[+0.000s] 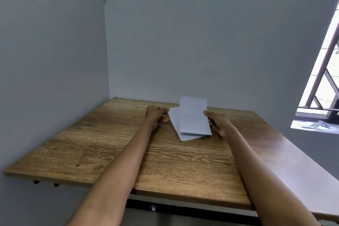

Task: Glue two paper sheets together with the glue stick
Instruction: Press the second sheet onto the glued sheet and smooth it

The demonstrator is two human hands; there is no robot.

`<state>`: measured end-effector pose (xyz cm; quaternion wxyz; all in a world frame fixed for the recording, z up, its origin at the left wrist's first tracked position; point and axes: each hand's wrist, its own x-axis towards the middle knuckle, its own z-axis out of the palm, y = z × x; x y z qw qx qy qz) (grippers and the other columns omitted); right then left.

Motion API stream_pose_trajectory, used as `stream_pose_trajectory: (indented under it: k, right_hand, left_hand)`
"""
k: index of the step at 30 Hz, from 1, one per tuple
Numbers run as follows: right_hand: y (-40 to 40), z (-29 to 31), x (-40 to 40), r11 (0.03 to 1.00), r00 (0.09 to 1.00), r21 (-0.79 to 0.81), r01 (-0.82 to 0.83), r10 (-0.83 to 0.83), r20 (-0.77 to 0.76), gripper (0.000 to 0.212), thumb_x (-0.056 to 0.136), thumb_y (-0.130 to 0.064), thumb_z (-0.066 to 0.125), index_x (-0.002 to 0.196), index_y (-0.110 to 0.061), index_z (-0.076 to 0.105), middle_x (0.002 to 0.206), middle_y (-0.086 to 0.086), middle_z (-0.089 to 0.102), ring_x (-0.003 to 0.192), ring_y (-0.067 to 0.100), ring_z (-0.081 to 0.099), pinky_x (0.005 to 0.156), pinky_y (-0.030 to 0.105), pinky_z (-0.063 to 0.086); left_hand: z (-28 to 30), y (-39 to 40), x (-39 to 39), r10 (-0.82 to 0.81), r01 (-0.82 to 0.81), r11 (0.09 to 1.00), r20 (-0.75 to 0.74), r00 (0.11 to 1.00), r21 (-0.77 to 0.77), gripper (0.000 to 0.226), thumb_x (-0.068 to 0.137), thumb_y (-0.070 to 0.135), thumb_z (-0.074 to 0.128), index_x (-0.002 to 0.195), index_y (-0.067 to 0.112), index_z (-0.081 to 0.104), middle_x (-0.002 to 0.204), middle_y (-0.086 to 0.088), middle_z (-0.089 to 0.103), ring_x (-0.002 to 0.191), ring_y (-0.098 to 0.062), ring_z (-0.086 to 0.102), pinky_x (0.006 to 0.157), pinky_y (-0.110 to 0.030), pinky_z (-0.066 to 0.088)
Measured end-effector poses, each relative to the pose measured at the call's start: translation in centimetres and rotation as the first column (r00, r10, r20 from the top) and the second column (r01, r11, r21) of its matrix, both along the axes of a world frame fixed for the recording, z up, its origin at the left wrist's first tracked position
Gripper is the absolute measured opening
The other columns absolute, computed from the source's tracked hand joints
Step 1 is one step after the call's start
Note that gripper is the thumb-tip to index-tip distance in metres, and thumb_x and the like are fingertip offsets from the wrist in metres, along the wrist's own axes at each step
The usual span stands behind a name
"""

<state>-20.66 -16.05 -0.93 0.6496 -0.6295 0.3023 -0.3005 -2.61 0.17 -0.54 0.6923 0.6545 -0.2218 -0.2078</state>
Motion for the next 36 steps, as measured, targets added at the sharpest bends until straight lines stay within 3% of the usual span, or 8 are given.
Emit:
stream_pose_trajectory:
  k: [2, 4, 6, 12, 17, 20, 28, 36]
  right_hand:
    - [-0.5, -0.2, 0.3, 0.999, 0.999, -0.007, -0.031, 0.032, 0.031, 0.023, 0.083, -0.026, 0.072, 0.095, -0.007, 0.069, 0.089, 0.008, 0.073, 0.08, 0.023, 0.064, 0.083, 0.034, 0.052]
    - [-0.7, -0.2, 0.4, 0.996, 0.997, -0.028, -0.079, 0.079, 0.002, 0.028, 0.081, -0.029, 0.073, 0.099, -0.008, 0.07, 0.1, 0.012, 0.07, 0.089, 0.029, 0.06, 0.091, 0.041, 0.047]
    - [-0.8, -0.3, 0.8, 0.993, 0.993, -0.043, -0.112, 0.11, -0.04, 0.027, 0.08, -0.03, 0.075, 0.096, -0.01, 0.072, 0.098, 0.015, 0.065, 0.086, 0.027, 0.053, 0.085, 0.04, 0.046]
    - [-0.8, -0.1, 2.3, 0.992, 0.99, -0.106, -0.063, 0.049, -0.129, 0.016, 0.077, -0.029, 0.077, 0.079, -0.015, 0.071, 0.066, 0.0, 0.063, 0.05, 0.009, 0.046, 0.045, 0.017, 0.04]
    - [-0.6, -0.3, 2.9, 0.987, 0.984, -0.143, -0.067, 0.042, -0.175, 0.022, 0.078, -0.027, 0.077, 0.086, -0.007, 0.071, 0.07, 0.001, 0.064, 0.055, 0.012, 0.046, 0.05, 0.019, 0.038]
    - [-0.6, -0.3, 3.0, 0.987, 0.984, -0.147, -0.065, 0.038, -0.176, 0.027, 0.078, -0.027, 0.076, 0.092, -0.005, 0.071, 0.075, 0.004, 0.065, 0.058, 0.012, 0.047, 0.051, 0.02, 0.039]
    - [-0.1, -0.4, 3.1, 0.979, 0.985, -0.203, -0.023, -0.013, -0.172, 0.017, 0.078, -0.024, 0.076, 0.072, -0.012, 0.067, 0.064, -0.002, 0.065, 0.052, 0.01, 0.047, 0.046, 0.017, 0.039]
    - [-0.3, -0.5, 3.2, 0.972, 0.98, -0.234, -0.019, -0.028, -0.197, 0.022, 0.078, -0.024, 0.077, 0.081, -0.005, 0.068, 0.066, 0.002, 0.064, 0.053, 0.012, 0.046, 0.051, 0.02, 0.04]
  left_hand:
    - [-0.2, -0.2, 0.8, 0.022, -0.023, 1.0, 0.041, 0.999, 0.018, 0.017, 0.083, 0.008, 0.068, 0.094, -0.004, 0.067, 0.083, -0.017, 0.069, 0.055, -0.018, 0.062, 0.038, -0.019, 0.048]
    - [-0.3, -0.5, 1.5, 0.025, -0.028, 0.998, 0.077, 0.997, 0.047, 0.015, 0.083, 0.009, 0.068, 0.093, -0.003, 0.067, 0.081, -0.016, 0.069, 0.055, -0.017, 0.063, 0.038, -0.018, 0.048]
    - [-0.4, -0.9, 1.8, 0.005, -0.011, 0.998, 0.102, 0.995, 0.064, 0.014, 0.082, 0.009, 0.07, 0.091, -0.001, 0.068, 0.077, -0.015, 0.069, 0.053, -0.016, 0.062, 0.039, -0.018, 0.048]
    - [-0.7, -2.0, 2.1, -0.007, 0.002, 0.998, 0.103, 0.995, 0.056, 0.011, 0.082, 0.007, 0.069, 0.089, -0.001, 0.066, 0.075, -0.014, 0.068, 0.045, -0.014, 0.061, 0.039, -0.02, 0.049]
    - [-0.9, -2.0, 2.4, 0.015, -0.019, 0.999, 0.087, 0.996, 0.042, 0.005, 0.083, 0.005, 0.068, 0.084, 0.001, 0.064, 0.087, -0.017, 0.068, 0.05, -0.018, 0.061, 0.037, -0.019, 0.048]
    - [-0.8, -2.0, 2.3, -0.001, -0.002, 0.999, 0.077, 0.997, 0.033, 0.007, 0.083, 0.007, 0.068, 0.078, 0.004, 0.064, 0.082, -0.014, 0.068, 0.05, -0.017, 0.061, 0.036, -0.018, 0.048]
    - [-0.9, -2.1, 2.3, -0.016, 0.014, 1.0, 0.081, 0.997, 0.028, 0.011, 0.084, 0.007, 0.066, 0.091, -0.001, 0.065, 0.071, -0.008, 0.066, 0.04, -0.009, 0.061, 0.041, -0.02, 0.052]
    - [-0.8, -1.9, 2.3, -0.036, 0.034, 0.999, 0.08, 0.996, 0.03, 0.009, 0.085, 0.006, 0.066, 0.091, 0.0, 0.064, 0.084, -0.013, 0.067, 0.036, -0.006, 0.059, 0.039, -0.018, 0.051]
